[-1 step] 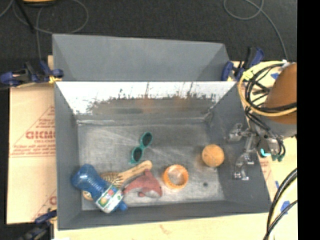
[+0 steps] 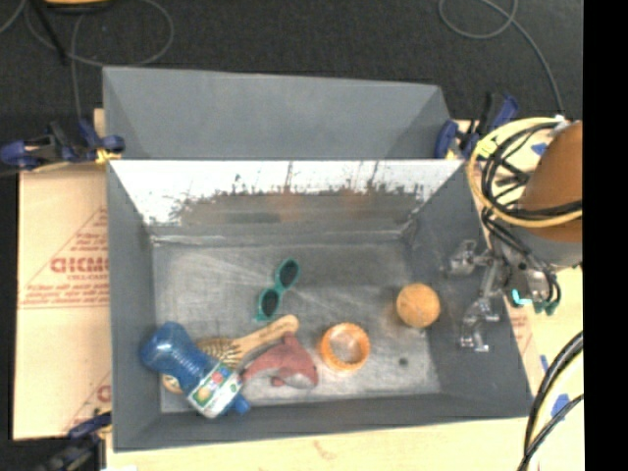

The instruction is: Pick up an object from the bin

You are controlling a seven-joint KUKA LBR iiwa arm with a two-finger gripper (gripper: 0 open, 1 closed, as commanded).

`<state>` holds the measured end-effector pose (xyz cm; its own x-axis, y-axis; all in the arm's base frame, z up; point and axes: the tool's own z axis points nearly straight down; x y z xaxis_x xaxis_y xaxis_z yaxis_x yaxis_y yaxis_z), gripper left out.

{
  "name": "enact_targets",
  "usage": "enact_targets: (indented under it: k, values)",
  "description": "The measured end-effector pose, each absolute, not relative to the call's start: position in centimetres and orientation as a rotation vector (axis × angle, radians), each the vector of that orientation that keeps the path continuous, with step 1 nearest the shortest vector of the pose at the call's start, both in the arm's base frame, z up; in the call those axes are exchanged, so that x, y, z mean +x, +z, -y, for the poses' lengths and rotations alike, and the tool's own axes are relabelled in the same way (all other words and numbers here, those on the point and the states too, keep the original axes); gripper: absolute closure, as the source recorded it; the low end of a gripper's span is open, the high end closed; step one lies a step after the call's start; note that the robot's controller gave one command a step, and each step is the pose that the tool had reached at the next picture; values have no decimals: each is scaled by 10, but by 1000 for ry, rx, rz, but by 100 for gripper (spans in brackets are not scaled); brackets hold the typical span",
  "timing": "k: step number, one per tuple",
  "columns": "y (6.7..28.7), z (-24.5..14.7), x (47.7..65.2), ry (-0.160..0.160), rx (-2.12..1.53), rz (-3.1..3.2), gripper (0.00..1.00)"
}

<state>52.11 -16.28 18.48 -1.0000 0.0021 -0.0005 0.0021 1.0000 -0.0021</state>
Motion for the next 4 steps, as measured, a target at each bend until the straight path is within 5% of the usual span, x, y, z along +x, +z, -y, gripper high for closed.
enact_targets:
  k: [1, 2, 3, 4]
  values:
    - [172, 162, 513, -5, -285, -3122, 0]
    - [128, 151, 533, -3, -520, -3091, 0]
    - [113, 140, 548, -7, -216, -3091, 0]
    - [106, 144, 536, -3, -237, -3127, 100]
